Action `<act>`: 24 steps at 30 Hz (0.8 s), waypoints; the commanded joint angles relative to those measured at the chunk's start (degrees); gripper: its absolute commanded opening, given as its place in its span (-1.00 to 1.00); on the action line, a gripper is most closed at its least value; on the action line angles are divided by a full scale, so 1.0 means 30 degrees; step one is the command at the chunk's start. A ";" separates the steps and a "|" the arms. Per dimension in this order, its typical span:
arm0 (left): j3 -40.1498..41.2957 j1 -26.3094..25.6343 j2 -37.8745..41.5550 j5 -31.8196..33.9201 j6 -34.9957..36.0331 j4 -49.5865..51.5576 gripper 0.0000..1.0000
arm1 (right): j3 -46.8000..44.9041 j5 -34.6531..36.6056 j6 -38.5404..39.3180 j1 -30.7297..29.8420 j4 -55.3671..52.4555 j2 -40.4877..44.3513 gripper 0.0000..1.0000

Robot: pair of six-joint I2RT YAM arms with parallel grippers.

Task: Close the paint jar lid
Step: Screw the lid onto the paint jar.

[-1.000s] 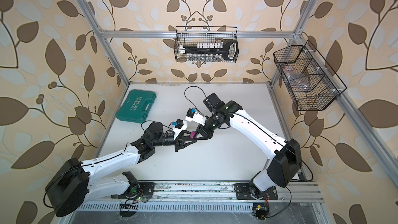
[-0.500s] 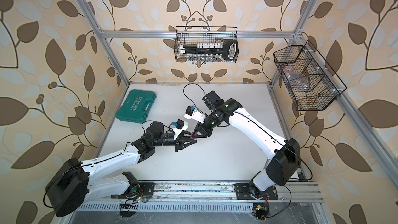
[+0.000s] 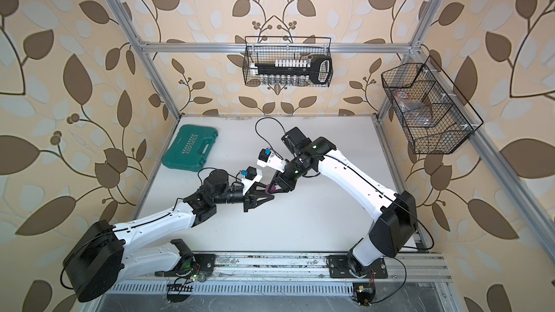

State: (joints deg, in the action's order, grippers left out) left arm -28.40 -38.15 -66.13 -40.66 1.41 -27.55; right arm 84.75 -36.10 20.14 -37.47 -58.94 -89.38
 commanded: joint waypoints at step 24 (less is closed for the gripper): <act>-0.0915 0.0122 0.0158 0.1061 0.0189 -0.0571 -1.00 | -0.0871 0.0109 -0.1807 -0.0781 0.1417 -0.0097 -0.67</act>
State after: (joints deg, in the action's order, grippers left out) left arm -28.80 -38.15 -66.13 -40.27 1.56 -26.15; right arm 84.07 -35.31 18.44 -37.87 -57.76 -89.38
